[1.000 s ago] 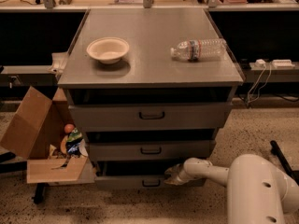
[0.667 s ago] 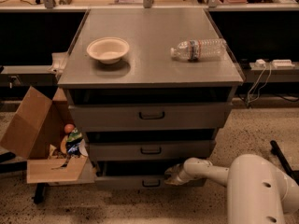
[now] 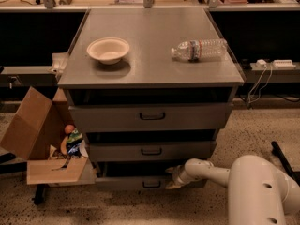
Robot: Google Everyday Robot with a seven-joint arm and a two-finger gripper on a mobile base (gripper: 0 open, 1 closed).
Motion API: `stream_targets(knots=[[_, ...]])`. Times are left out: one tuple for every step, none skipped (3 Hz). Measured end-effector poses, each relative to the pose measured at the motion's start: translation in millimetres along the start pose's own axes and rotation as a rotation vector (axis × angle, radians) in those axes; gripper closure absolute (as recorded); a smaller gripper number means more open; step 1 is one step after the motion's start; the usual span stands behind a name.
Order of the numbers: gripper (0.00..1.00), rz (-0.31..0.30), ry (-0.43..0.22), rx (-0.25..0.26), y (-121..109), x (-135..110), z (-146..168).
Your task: Open bottom drawer
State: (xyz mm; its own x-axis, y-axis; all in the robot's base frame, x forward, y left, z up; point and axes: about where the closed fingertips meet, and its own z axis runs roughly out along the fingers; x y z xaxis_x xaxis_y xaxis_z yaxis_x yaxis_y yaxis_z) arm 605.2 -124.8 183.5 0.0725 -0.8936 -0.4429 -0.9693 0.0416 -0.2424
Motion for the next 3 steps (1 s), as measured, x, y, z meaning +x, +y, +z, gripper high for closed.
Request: stream_targets(knots=[[0.00,0.000,0.000,0.000,0.0,0.0,0.0],[0.00,0.000,0.000,0.000,0.1,0.0,0.2],[0.00,-0.042,0.040,-0.041,5.3,1.4,13.8]])
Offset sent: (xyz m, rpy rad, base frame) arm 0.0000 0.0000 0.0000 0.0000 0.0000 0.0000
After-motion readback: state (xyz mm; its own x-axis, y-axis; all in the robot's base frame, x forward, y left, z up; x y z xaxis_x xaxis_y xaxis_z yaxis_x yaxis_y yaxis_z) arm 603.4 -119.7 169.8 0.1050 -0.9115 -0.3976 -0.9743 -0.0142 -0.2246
